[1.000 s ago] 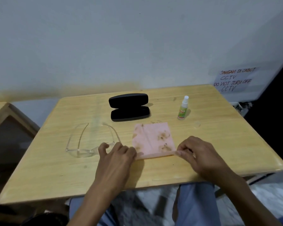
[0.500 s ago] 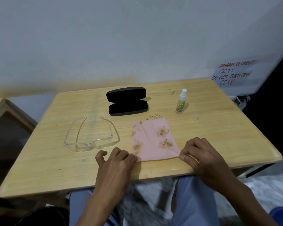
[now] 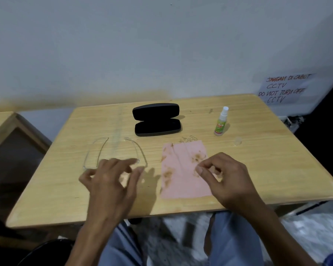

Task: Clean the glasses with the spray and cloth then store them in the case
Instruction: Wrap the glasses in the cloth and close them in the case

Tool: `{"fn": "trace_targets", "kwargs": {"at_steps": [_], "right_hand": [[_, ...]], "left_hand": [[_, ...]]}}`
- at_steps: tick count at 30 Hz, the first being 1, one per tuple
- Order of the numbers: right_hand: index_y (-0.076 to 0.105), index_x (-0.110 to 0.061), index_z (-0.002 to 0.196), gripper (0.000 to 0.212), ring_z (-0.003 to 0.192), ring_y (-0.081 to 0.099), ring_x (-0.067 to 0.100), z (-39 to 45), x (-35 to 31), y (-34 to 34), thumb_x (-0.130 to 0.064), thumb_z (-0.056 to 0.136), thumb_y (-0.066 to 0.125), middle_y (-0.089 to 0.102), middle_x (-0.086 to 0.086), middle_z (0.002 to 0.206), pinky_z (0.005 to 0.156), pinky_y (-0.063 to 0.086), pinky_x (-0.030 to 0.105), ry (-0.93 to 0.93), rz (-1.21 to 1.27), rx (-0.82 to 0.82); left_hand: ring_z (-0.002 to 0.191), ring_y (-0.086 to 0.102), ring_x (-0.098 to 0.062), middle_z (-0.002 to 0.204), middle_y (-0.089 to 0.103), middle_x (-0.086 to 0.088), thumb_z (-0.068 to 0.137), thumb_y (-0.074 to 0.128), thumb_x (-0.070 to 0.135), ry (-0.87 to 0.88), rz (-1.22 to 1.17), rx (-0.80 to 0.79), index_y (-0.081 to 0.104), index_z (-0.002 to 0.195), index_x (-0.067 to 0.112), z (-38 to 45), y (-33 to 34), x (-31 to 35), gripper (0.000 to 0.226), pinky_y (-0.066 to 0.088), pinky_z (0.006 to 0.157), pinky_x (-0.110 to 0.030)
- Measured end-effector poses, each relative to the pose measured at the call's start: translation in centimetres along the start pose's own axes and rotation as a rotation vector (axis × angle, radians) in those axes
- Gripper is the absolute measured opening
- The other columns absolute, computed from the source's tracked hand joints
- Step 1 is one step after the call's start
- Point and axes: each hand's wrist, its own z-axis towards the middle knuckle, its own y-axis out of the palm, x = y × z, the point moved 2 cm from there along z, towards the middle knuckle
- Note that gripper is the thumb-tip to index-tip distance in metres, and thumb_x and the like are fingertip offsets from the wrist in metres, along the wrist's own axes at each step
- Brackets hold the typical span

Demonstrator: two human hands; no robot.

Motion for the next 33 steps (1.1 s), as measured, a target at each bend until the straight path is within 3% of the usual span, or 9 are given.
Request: {"fn": "trace_targets", "kwargs": {"at_steps": [3, 5, 8, 10, 14, 20, 23, 28, 33], "right_hand": [[0.075, -0.023, 0.087, 0.011, 0.080, 0.057, -0.006, 3.0, -2.9, 2.8, -0.032, 0.092, 0.070, 0.068, -0.012, 0.085, 0.068, 0.040, 0.008, 0.074, 0.077, -0.086], [0.077, -0.022, 0.090, 0.017, 0.078, 0.061, 0.001, 5.1, -4.9, 4.8, -0.036, 0.092, 0.068, 0.071, -0.012, 0.081, 0.070, 0.046, 0.020, 0.128, 0.151, -0.145], [0.078, -0.013, 0.082, 0.027, 0.059, 0.059, 0.007, 7.7, -6.6, 7.9, -0.037, 0.092, 0.070, 0.066, -0.010, 0.060, 0.062, 0.047, 0.025, 0.236, 0.218, -0.204], [0.075, -0.005, 0.075, 0.038, 0.053, 0.056, 0.019, 8.6, -7.2, 9.5, -0.040, 0.091, 0.070, 0.064, 0.002, 0.056, 0.058, 0.049, 0.031, 0.286, 0.152, -0.271], [0.068, 0.007, 0.076, 0.053, 0.040, 0.036, 0.020, 9.1, -7.4, 11.1, -0.044, 0.091, 0.068, 0.049, 0.008, 0.054, 0.044, 0.033, 0.024, 0.346, 0.149, -0.373], [0.068, 0.010, 0.080, 0.044, 0.030, 0.035, 0.005, 8.9, -7.8, 11.3, -0.032, 0.094, 0.068, 0.052, 0.008, 0.060, 0.035, 0.029, 0.012, 0.376, 0.268, -0.403], [0.075, -0.004, 0.075, 0.030, 0.041, 0.048, -0.001, 8.7, -7.9, 10.6, -0.029, 0.092, 0.071, 0.056, -0.004, 0.056, 0.048, 0.038, 0.013, 0.367, 0.329, -0.391], [0.077, -0.018, 0.079, 0.015, 0.059, 0.055, -0.001, 7.1, -6.2, 6.2, -0.031, 0.086, 0.077, 0.066, -0.007, 0.064, 0.058, 0.046, 0.015, 0.245, 0.376, -0.266], [0.077, -0.026, 0.077, 0.007, 0.059, 0.058, 0.000, 4.4, -2.2, 0.5, -0.029, 0.083, 0.080, 0.072, -0.009, 0.071, 0.059, 0.047, 0.016, 0.188, 0.227, -0.091]], "left_hand": [[0.099, 0.057, -0.021, 0.085, 0.063, 0.008, 0.088, 0.066, 0.043, -0.206, 0.035, 0.095, 0.073, 0.101, 0.027, 2.5, -2.4, -3.3, 0.022, 0.018, 0.087, -0.038], [0.102, 0.060, -0.026, 0.090, 0.069, 0.002, 0.089, 0.063, 0.045, -0.366, 0.077, 0.108, 0.074, 0.105, 0.022, 3.9, -3.3, -6.0, 0.030, 0.022, 0.089, -0.043], [0.107, 0.058, -0.033, 0.102, 0.072, -0.006, 0.091, 0.059, 0.048, -0.564, 0.119, 0.041, 0.074, 0.108, 0.020, 5.3, -4.0, -9.1, 0.036, 0.027, 0.098, -0.050], [0.109, 0.055, -0.035, 0.107, 0.072, -0.009, 0.091, 0.059, 0.048, -0.622, 0.101, -0.035, 0.075, 0.105, 0.021, 5.7, -4.0, -10.3, 0.035, 0.027, 0.100, -0.051], [0.109, 0.058, -0.032, 0.101, 0.073, -0.004, 0.087, 0.062, 0.053, -0.679, -0.037, -0.157, 0.077, 0.098, 0.024, 5.7, -3.3, -11.7, 0.035, 0.031, 0.103, -0.053], [0.096, 0.063, -0.025, 0.085, 0.073, 0.010, 0.079, 0.073, 0.050, -0.739, -0.263, -0.197, 0.077, 0.073, 0.029, 5.5, -2.3, -12.8, 0.023, 0.041, 0.099, -0.060], [0.093, 0.066, -0.021, 0.079, 0.076, 0.013, 0.076, 0.077, 0.046, -0.719, -0.377, -0.164, 0.077, 0.073, 0.036, 5.2, -2.6, -12.3, 0.011, 0.044, 0.098, -0.060], [0.084, 0.069, -0.012, 0.079, 0.076, 0.005, 0.079, 0.079, 0.024, -0.581, -0.589, -0.099, 0.078, 0.083, 0.020, 4.6, -2.7, -7.5, 0.005, 0.048, 0.068, -0.028], [0.077, 0.069, -0.001, 0.077, 0.076, 0.015, 0.074, 0.083, 0.028, -0.419, -0.588, -0.159, 0.079, 0.077, 0.028, 3.4, -0.4, -2.2, 0.005, 0.056, 0.082, -0.033]]}}
